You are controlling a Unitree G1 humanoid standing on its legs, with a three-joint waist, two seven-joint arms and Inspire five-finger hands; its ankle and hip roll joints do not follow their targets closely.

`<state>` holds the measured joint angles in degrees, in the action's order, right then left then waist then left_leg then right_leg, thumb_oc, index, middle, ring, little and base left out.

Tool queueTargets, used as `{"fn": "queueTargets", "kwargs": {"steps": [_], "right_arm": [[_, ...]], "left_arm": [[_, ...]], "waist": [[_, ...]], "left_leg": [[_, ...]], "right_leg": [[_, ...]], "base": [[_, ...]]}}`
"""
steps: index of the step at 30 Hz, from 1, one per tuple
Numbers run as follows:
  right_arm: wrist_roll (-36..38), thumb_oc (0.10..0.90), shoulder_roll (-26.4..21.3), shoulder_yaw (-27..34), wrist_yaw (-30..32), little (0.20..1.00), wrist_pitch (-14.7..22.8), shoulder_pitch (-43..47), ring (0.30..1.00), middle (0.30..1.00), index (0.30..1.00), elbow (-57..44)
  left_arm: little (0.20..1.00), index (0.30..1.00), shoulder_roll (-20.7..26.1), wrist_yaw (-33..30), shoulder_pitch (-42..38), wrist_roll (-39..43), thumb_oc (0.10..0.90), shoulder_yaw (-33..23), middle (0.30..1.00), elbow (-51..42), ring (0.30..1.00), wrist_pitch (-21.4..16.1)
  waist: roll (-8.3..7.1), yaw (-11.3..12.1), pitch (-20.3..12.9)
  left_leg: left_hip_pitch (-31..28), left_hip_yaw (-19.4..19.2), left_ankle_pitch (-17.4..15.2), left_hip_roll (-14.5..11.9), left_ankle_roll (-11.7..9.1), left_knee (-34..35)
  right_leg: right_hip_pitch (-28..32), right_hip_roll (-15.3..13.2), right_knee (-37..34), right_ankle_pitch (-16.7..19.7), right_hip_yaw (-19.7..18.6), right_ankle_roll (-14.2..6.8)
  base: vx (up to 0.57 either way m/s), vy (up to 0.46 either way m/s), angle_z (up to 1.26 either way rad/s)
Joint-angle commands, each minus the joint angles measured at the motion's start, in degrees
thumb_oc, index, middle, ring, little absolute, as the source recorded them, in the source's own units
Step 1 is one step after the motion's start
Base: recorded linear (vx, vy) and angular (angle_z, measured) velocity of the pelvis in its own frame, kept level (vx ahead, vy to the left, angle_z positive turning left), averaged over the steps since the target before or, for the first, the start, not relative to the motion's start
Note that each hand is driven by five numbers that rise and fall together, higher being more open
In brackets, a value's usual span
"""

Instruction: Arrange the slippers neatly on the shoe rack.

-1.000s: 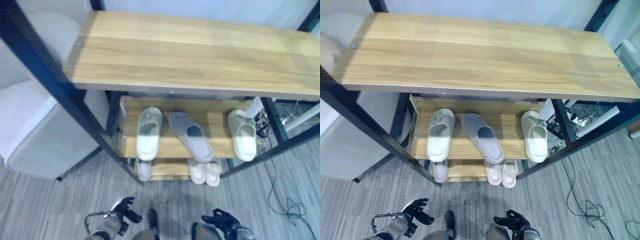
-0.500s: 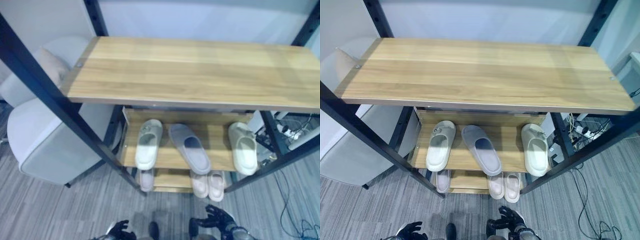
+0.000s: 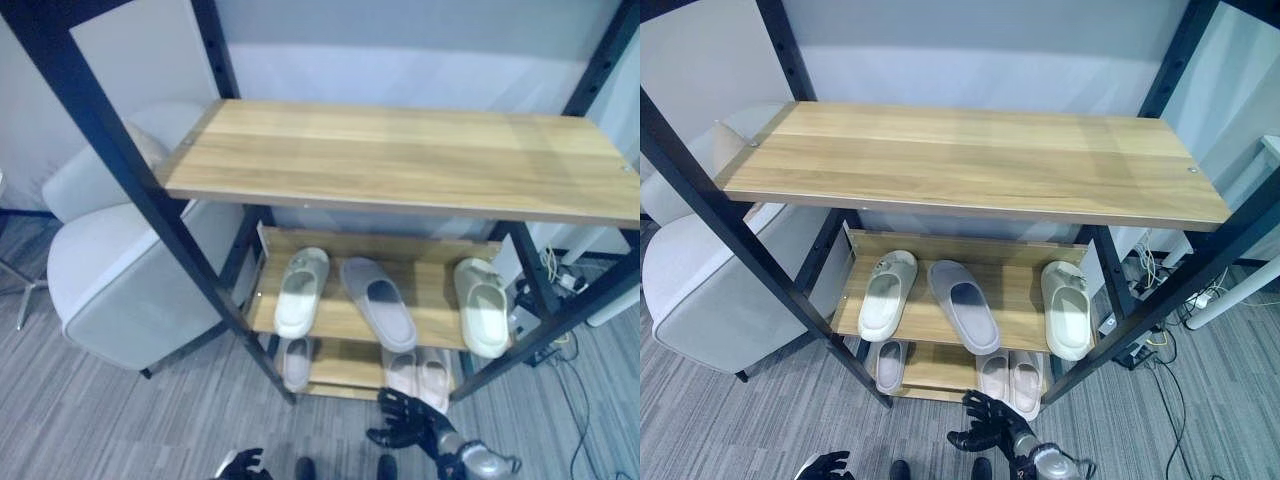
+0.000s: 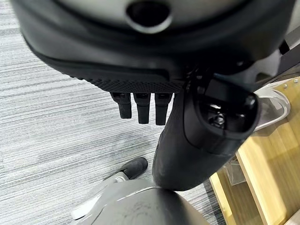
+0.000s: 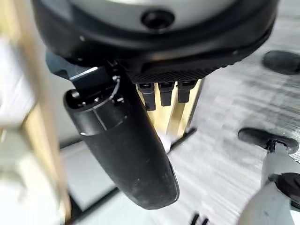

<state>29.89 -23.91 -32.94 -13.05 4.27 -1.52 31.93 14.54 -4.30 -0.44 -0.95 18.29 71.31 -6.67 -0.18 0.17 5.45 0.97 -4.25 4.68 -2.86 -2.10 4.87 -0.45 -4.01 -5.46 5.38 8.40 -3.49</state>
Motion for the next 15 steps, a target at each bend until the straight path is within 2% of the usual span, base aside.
{"fn": "queueTargets", "kwargs": {"steps": [1, 4, 5, 7, 10, 14, 15], "right_arm": [[6.6, 0.8, -1.4, -1.9, -6.0, 0.9, 1.2, 4.8, 0.9, 0.9, 0.9, -10.0], [9.4, 0.8, -1.8, -4.1, -7.5, 0.9, 0.0, 5.6, 0.9, 0.9, 0.9, -12.2], [10.4, 0.8, -1.9, -6.6, -8.0, 0.9, -1.2, 7.1, 0.9, 0.9, 0.9, -13.6], [11.4, 0.8, -3.0, -8.8, -9.0, 0.9, -2.2, 9.2, 0.9, 0.9, 0.9, -16.8], [12.2, 0.8, -8.2, -11.1, -11.1, 0.9, -2.5, 12.5, 0.9, 0.9, 0.9, -24.7], [12.4, 0.8, -16.5, -7.8, -10.8, 0.9, -0.4, 13.7, 0.9, 0.9, 0.9, -36.3], [12.5, 0.8, -16.6, -7.7, -10.8, 0.9, -0.5, 13.6, 0.9, 0.9, 0.9, -36.5]], "left_arm": [[0.9, 0.9, -0.9, 0.6, -3.3, -2.8, 0.8, 1.8, 0.9, 2.1, 0.9, -2.0], [0.9, 0.9, -1.1, 1.3, -3.0, -2.1, 0.8, 1.5, 0.9, 2.2, 0.9, -2.2], [0.9, 0.9, -0.6, 0.9, -3.3, 2.3, 0.8, -1.7, 0.9, 2.9, 0.9, -1.6], [0.9, 0.9, 0.4, 0.6, -3.3, 4.7, 0.8, -4.3, 0.9, 4.0, 0.9, -1.3], [0.9, 0.9, 1.7, 0.7, -2.8, 4.4, 0.8, -5.8, 0.9, 5.3, 0.9, -1.1], [0.9, 0.9, 1.4, 1.2, -1.7, 4.4, 0.8, -7.6, 0.9, 6.1, 0.9, -1.0], [0.9, 0.9, 1.4, 1.2, -1.8, 4.4, 0.8, -7.5, 0.9, 6.1, 0.9, -1.0]], "waist": [[0.39, 0.6, 2.5], [0.31, 0.8, 2.4], [0.1, 1.1, 2.3], [-0.25, 1.2, 2.3], [-0.77, 1.4, 2.1], [-1.22, 1.1, 1.9], [-1.17, 1.1, 1.9]], "left_leg": [[-0.5, 0.4, -3.3, 1.2, -1.2, 0.1], [-1.0, 0.2, -3.6, 1.2, -1.2, 0.1], [-1.2, 0.3, -3.7, 1.2, -1.2, 0.1], [-1.3, 0.5, -3.7, 1.2, -1.2, 0.1], [-1.3, 0.3, -3.7, 1.0, -1.4, 0.1], [-1.4, 0.1, -3.8, 0.9, -1.4, 0.1], [-1.4, 0.1, -3.8, 0.9, -1.4, 0.1]], "right_leg": [[5.8, -0.2, 0.5, -9.0, -1.0, -3.0], [6.3, -0.2, 0.5, -9.1, -1.1, -3.0], [6.3, -0.1, 0.5, -9.1, -1.2, -2.9], [6.4, -0.1, 0.5, -9.1, -1.1, -2.9], [6.5, -0.1, 0.5, -9.1, -1.0, -2.9], [6.5, 0.0, 0.5, -9.2, -1.0, -3.0], [6.5, 0.0, 0.5, -9.2, -1.0, -3.0]], "base": [[0.07, 0.016, 0.0], [0.02, 0.012, 0.01], [0.0, 0.0, 0.0], [0.02, 0.0, -0.02], [0.02, 0.002, 0.01], [0.0, 0.0, 0.0], [0.0, 0.0, 0.0]]}}
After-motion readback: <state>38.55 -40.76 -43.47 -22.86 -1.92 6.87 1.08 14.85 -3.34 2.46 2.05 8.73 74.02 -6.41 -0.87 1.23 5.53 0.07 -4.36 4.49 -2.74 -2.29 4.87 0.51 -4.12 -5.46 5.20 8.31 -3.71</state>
